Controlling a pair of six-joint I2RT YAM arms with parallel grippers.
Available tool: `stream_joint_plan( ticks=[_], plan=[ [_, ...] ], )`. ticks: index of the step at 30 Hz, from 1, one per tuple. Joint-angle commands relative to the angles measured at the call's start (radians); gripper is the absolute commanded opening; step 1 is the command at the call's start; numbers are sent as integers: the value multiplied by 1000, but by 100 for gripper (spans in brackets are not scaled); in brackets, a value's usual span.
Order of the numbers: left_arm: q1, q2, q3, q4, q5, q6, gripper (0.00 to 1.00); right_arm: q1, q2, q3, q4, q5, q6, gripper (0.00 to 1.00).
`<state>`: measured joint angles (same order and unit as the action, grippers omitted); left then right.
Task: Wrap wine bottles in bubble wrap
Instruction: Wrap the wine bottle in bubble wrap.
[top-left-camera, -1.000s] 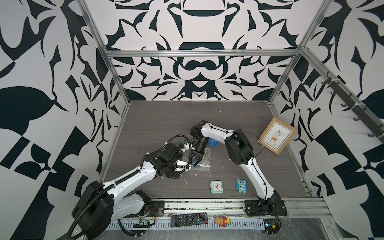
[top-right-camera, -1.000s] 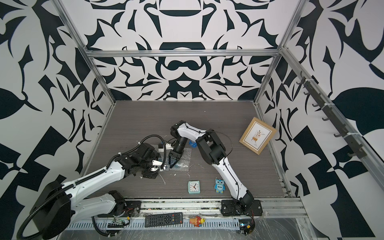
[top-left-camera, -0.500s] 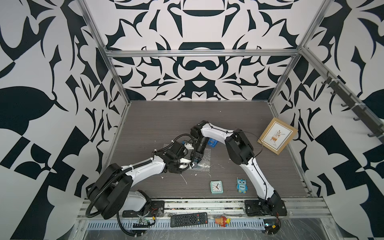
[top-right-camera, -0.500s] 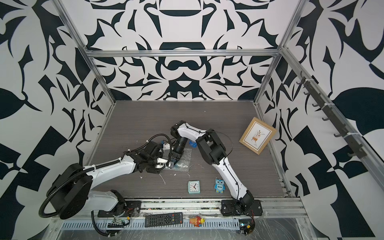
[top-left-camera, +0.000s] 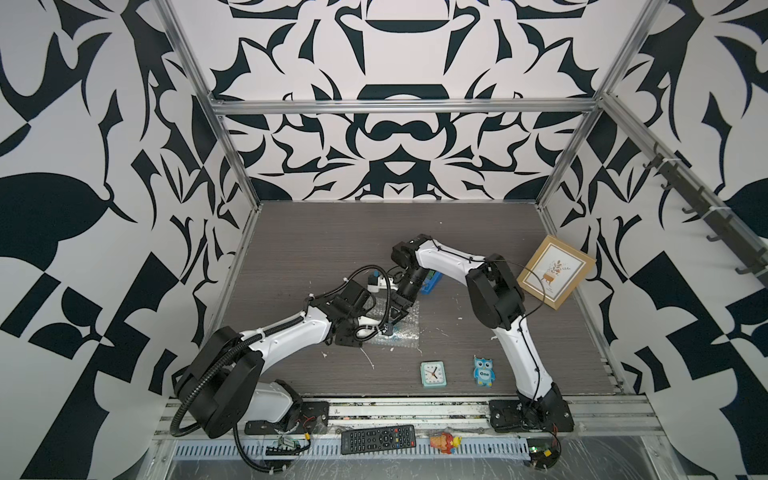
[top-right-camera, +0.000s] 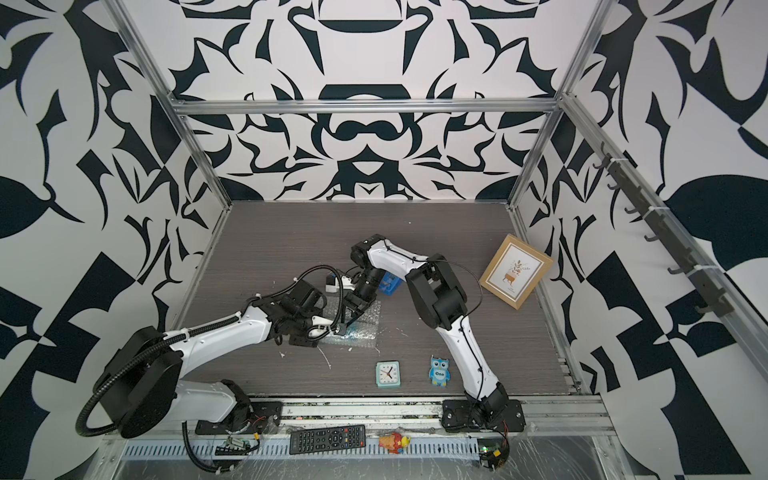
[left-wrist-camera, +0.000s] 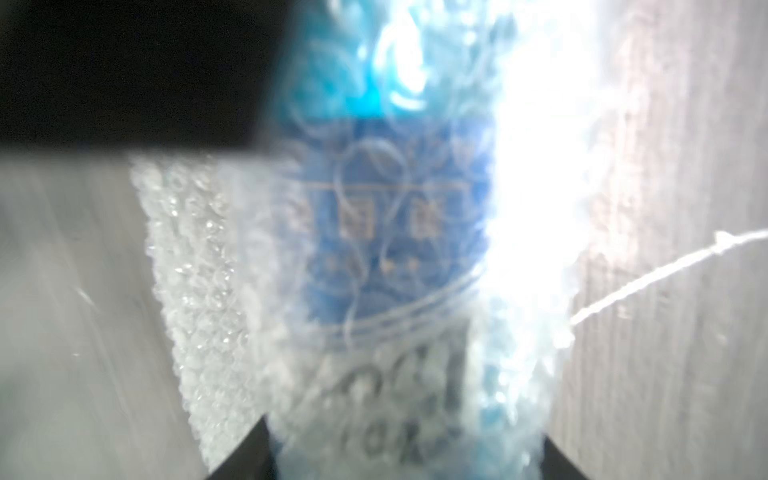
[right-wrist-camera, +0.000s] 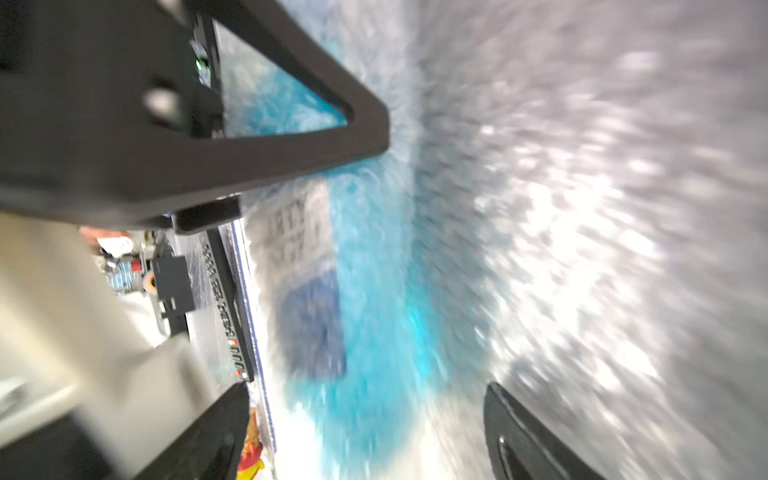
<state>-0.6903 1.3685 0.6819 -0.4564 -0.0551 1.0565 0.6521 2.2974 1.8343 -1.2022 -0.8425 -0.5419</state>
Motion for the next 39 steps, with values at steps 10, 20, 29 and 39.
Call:
stream_joint_plan(
  ticks=[10,20,29,39],
  plan=[
    [91,93,160,-331,243,-62,40,-108,-451,-392,505,255,334,90],
    [115,265,338,-562,337,-140,39,104,-944,-946,960,873,199,99],
    [130,372,414,-650,400,-181,41,477,-977,-1084,1199,1064,-158,99],
    [141,434,443,-680,430,-196,41,515,-723,-948,1201,1046,-196,97]
  ],
)
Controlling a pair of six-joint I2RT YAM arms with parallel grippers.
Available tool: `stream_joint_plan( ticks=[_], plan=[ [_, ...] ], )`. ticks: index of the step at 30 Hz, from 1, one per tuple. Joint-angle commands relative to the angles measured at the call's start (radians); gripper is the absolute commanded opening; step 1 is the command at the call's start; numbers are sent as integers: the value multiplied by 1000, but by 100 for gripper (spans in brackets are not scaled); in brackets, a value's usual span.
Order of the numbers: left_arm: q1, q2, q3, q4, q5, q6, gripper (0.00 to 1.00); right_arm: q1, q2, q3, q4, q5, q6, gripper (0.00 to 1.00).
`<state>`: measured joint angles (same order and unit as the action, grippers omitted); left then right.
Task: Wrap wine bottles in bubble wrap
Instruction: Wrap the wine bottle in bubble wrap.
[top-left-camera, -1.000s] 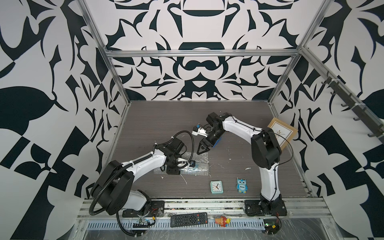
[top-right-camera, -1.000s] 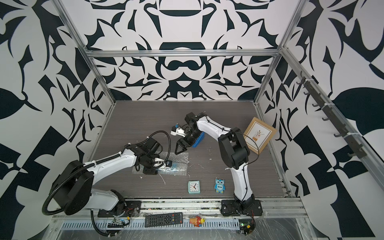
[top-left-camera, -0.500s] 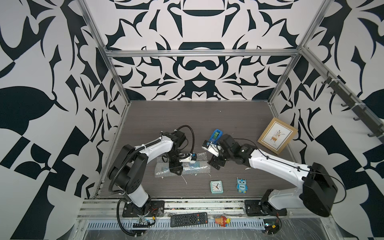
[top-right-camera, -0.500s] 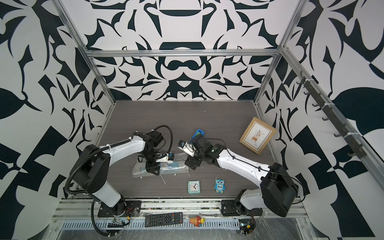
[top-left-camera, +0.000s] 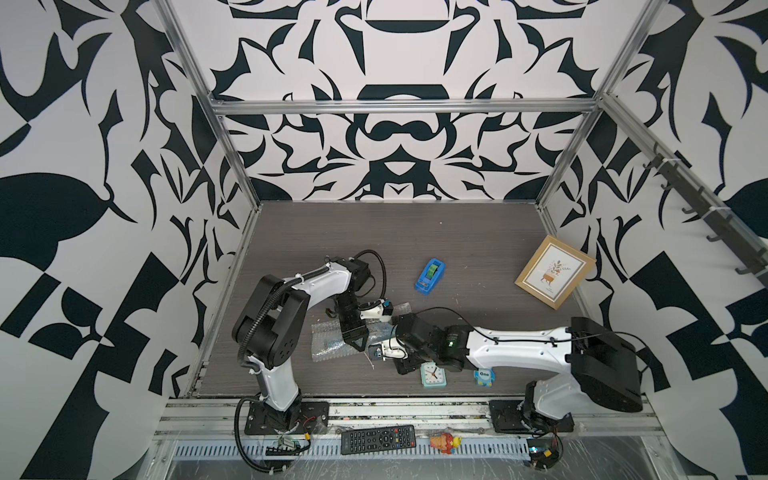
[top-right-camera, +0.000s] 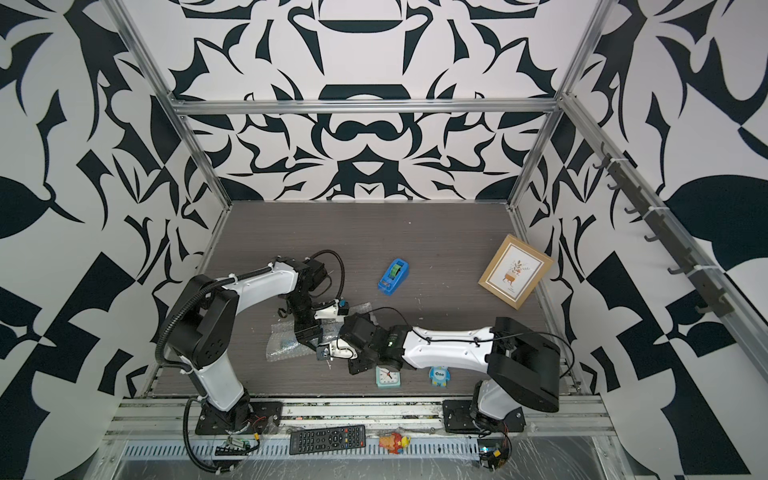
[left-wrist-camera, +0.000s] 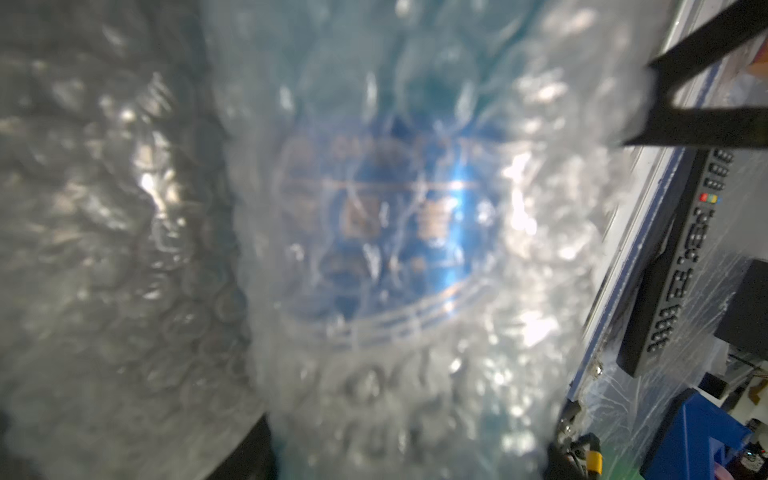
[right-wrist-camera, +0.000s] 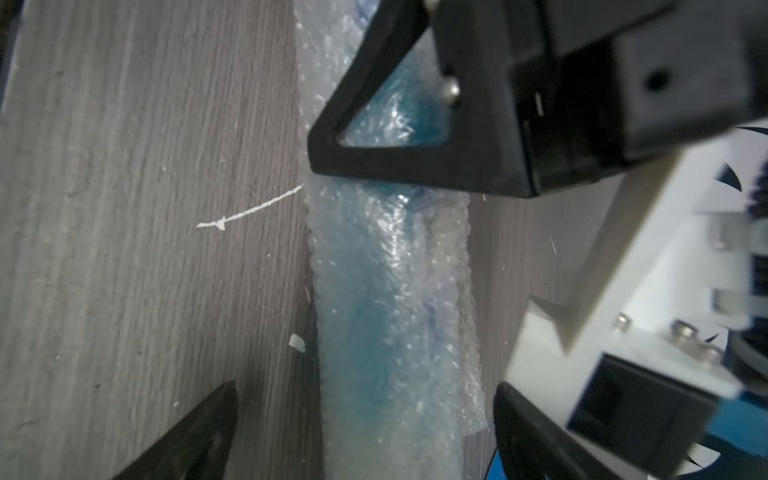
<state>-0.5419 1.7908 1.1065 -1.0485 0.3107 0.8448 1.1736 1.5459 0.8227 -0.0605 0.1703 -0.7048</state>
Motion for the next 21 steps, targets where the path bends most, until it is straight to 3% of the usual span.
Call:
stream_joint_plan(
  ticks=[1,9,17,21],
  plan=[
    [-6,15,22,-91,68,16,41,-6,50,71,60,34,-39,97],
    [19,40,43,-120,127,11,42,-9,173,127,73,53,-107,91],
    [39,29,51,-112,125,17,43,-23,242,188,-50,46,-95,51],
    [45,17,61,-102,125,20,51,-22,244,201,-102,33,-83,42]
  ],
)
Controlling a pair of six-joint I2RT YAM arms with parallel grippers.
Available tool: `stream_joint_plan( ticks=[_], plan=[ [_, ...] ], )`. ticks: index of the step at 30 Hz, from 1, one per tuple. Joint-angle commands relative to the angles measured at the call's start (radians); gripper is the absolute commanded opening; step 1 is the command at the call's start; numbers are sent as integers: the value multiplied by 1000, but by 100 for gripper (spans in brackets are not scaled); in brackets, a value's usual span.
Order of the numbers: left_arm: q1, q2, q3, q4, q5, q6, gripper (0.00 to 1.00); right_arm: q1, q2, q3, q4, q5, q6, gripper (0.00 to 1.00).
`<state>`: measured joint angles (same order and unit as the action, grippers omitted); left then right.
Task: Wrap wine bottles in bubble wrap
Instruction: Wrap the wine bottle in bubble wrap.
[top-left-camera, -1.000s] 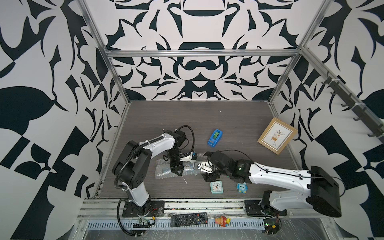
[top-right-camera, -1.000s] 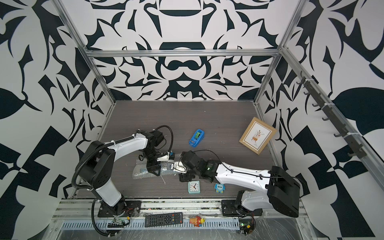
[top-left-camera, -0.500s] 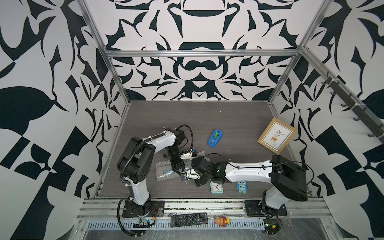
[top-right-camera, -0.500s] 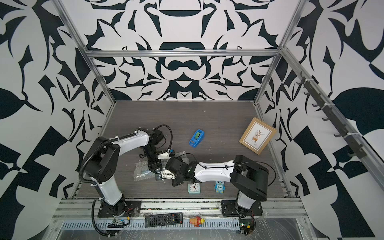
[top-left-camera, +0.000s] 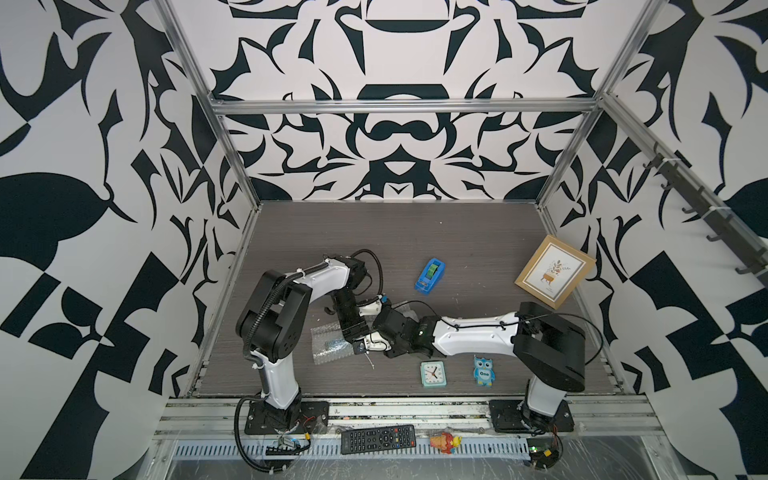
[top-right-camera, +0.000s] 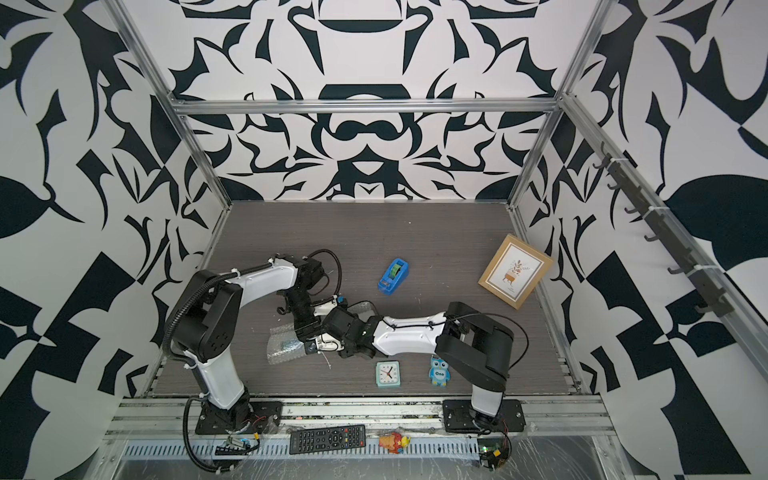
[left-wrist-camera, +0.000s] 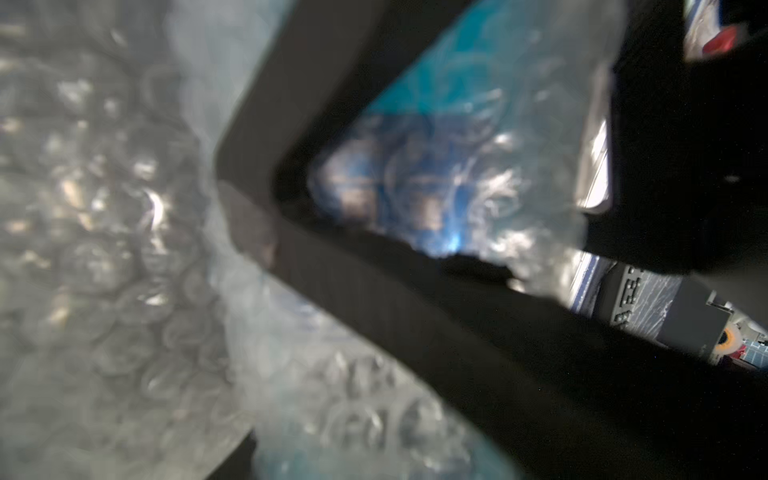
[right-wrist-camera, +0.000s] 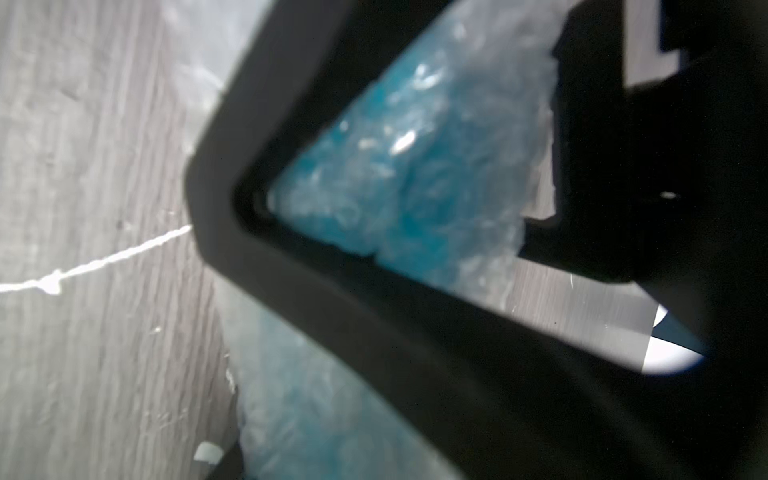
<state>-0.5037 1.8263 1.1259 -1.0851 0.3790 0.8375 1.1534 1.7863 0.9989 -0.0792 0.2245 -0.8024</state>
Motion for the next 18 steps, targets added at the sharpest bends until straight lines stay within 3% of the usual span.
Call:
stream_joint_plan(
  ticks=[1,7,8,9,18],
  plan=[
    [10,-20,44,-61,64,26,55,-1,6,30,-98,-22,20,41],
    [41,-65,69,-48,109,25,82,-6,29,96,-234,-114,87,34],
    [49,-78,72,-44,119,25,96,-7,35,108,-259,-132,106,33],
    [59,-94,74,-40,131,25,99,-11,40,120,-283,-151,127,33],
    [158,-266,76,64,156,-19,99,-59,112,230,-481,-339,322,29]
  ],
)
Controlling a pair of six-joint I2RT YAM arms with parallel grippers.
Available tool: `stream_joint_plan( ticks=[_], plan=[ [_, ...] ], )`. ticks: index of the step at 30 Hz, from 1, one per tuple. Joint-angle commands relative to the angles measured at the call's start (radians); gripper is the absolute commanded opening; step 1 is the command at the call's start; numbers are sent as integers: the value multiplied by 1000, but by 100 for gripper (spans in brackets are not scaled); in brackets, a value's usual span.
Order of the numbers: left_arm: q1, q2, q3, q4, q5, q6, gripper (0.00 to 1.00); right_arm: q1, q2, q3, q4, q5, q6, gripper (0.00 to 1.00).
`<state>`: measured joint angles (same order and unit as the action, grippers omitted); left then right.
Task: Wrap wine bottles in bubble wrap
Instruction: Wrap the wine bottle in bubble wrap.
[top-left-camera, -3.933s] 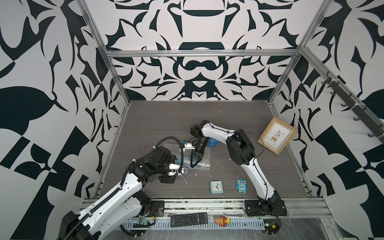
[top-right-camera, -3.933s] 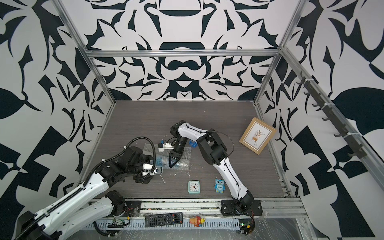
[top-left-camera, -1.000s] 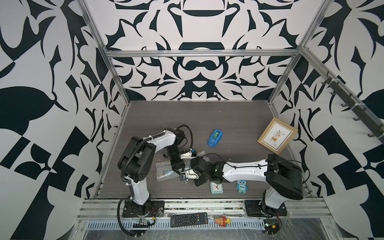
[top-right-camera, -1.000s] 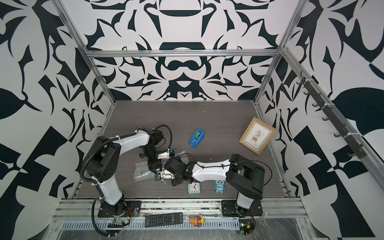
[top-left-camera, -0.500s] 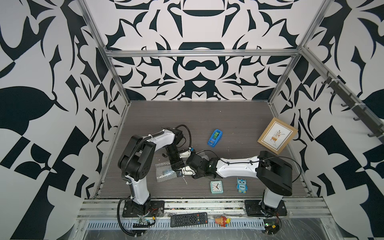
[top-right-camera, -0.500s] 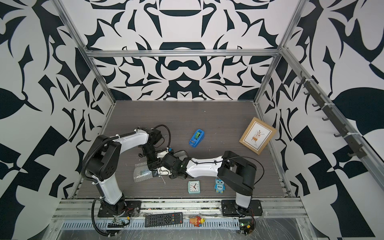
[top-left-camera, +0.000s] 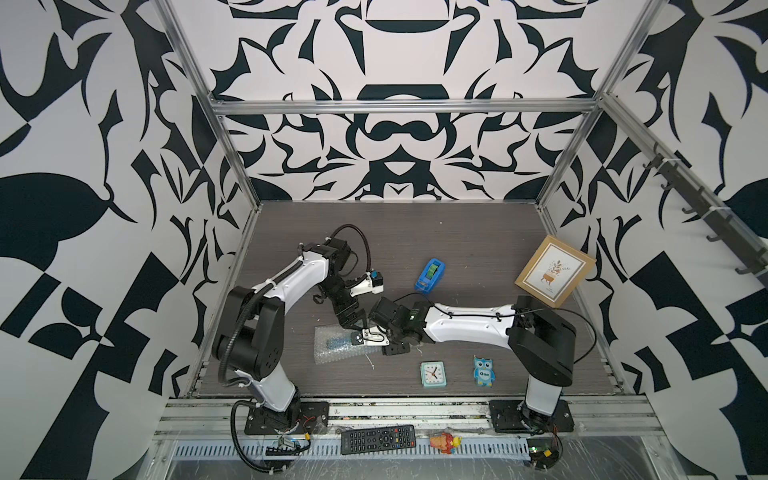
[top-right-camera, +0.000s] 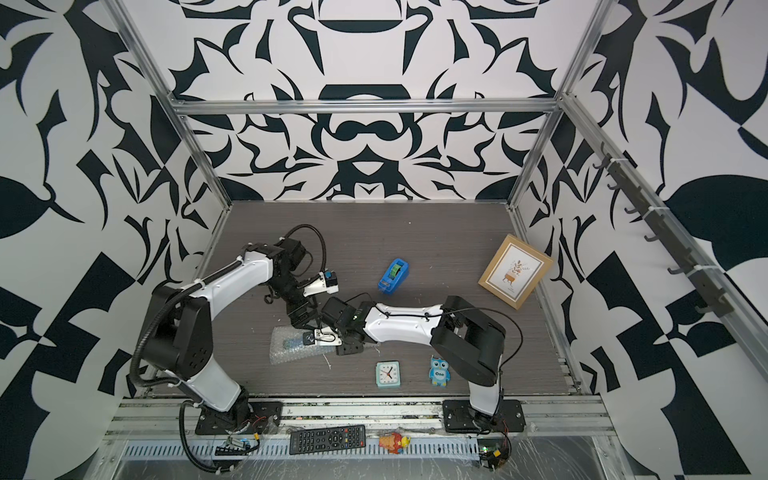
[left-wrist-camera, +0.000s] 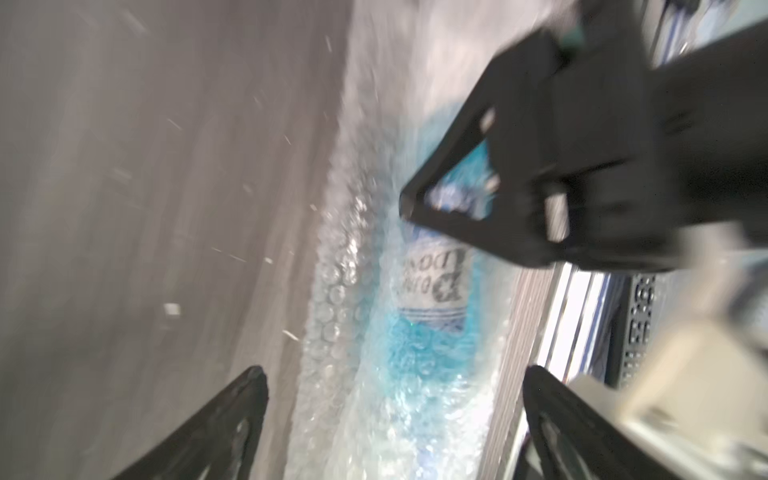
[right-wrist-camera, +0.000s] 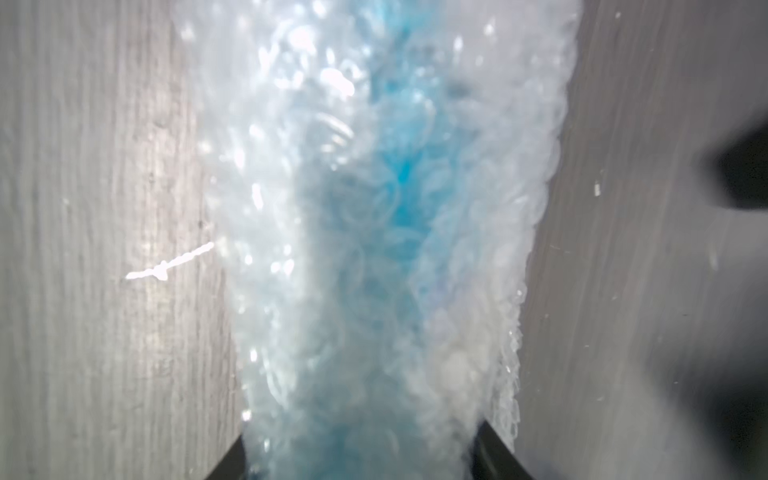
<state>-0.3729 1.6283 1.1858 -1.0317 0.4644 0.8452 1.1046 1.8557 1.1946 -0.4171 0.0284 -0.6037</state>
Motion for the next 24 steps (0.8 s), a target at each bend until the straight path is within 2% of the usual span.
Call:
stream_joint_plan(
  ticks=[1,5,8,12,14,16,19,22,24],
  plan=[
    [40,-94,13,40,50,-51,99,-19,56,53,-163,-162,154,28],
    [84,-212,-17,189,-156,-192,99,-69,132,125,-220,-209,342,23],
    [129,-298,-45,294,-262,-326,99,-110,160,161,-221,-273,490,21],
    [158,-361,-50,354,-460,-662,99,-153,153,161,-141,-308,700,19],
    [173,-371,-25,298,-496,-799,99,-172,154,161,-99,-323,787,18],
    [184,-336,4,224,-474,-896,99,-189,163,163,-58,-329,882,13],
    [190,-283,-2,133,-373,-1005,99,-205,177,156,8,-316,993,13],
    [189,-290,-96,193,-212,-1106,100,-225,188,130,98,-306,1104,14],
    [189,-315,-181,295,-108,-1184,95,-240,197,122,146,-296,1167,18]
  ],
)
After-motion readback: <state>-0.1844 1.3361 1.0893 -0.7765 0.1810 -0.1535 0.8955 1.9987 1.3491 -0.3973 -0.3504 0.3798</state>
